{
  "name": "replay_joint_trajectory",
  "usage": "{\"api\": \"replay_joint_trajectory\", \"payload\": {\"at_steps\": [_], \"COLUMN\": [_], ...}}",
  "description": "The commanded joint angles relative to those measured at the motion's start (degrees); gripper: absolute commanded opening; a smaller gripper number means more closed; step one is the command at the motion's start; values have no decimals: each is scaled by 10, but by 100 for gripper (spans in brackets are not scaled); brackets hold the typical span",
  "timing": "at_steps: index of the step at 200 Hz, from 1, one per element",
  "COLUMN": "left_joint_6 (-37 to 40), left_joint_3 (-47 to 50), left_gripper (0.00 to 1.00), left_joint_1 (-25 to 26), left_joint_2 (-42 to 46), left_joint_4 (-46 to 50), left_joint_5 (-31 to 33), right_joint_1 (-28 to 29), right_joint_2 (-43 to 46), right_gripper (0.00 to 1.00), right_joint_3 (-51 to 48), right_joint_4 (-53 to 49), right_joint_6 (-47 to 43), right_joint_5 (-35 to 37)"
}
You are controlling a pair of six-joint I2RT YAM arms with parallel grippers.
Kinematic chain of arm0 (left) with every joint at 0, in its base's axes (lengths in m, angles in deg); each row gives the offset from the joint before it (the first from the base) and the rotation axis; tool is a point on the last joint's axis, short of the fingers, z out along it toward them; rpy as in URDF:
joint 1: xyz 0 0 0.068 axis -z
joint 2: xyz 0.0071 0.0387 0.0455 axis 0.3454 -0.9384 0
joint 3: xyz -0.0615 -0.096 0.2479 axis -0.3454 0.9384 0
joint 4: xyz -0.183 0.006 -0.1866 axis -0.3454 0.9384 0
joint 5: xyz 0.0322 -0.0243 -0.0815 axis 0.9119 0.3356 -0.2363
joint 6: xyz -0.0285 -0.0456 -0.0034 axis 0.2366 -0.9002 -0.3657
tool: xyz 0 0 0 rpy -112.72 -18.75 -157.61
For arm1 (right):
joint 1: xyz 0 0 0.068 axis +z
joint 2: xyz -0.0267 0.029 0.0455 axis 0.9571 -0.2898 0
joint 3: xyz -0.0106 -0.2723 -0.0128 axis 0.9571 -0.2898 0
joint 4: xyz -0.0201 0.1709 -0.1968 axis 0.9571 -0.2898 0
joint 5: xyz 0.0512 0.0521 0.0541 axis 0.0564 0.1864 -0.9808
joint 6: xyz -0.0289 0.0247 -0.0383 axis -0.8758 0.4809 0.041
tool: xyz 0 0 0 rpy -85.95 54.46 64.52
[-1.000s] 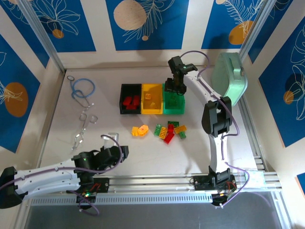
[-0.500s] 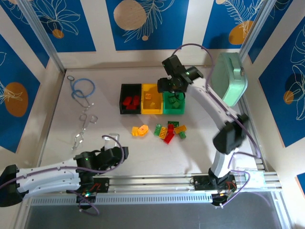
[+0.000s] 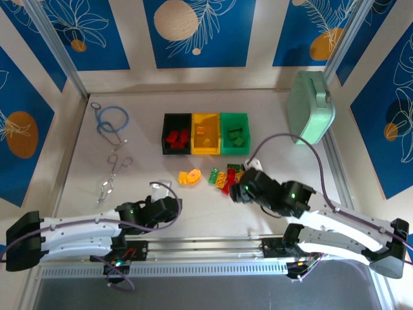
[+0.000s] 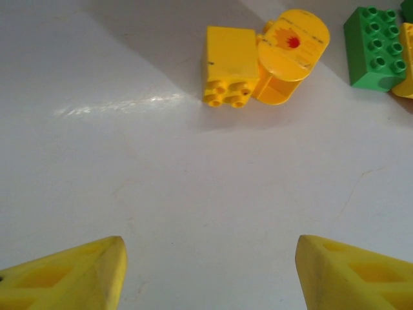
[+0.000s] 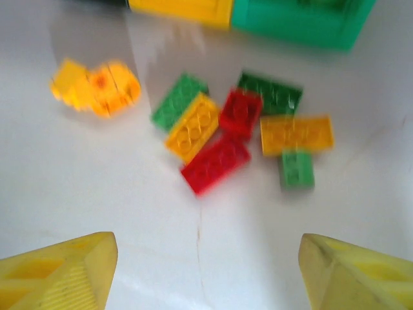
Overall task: Sort the legos into containers by color
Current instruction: Move the legos to the center of the table.
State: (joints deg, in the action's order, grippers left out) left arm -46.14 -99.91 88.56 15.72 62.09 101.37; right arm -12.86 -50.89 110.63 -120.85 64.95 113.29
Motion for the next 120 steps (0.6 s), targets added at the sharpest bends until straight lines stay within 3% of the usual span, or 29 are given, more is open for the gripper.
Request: {"api": "replay_joint_trajectory", "payload": {"at_steps": [1, 24, 59, 92, 120], "left_joint_6": [25, 29, 33, 46, 79], "left_joint_3": [-32, -48, -65, -77, -123], "left_gripper": [69, 69, 69, 68, 68], "left_joint_1": [-13, -31, -61, -89, -97], "left_joint_2": [-38, -79, -118, -154, -207], "left_joint_4": [-52, -79, -104, -128, -133], "left_joint_5": [-23, -43, -83, -121, -152], "right_joint_1": [47, 69, 83, 121, 122], "right_joint_2": [41, 44, 16, -15, -21], "right_gripper": [75, 75, 75, 75, 76], "right_joint_3": [-71, -124, -196, -210, -208], "right_joint_4": [-12, -6, 112, 179, 201], "right_joint_6": [133, 184, 174, 160, 151], "right_joint_5": [18, 6, -49, -43, -41]}}
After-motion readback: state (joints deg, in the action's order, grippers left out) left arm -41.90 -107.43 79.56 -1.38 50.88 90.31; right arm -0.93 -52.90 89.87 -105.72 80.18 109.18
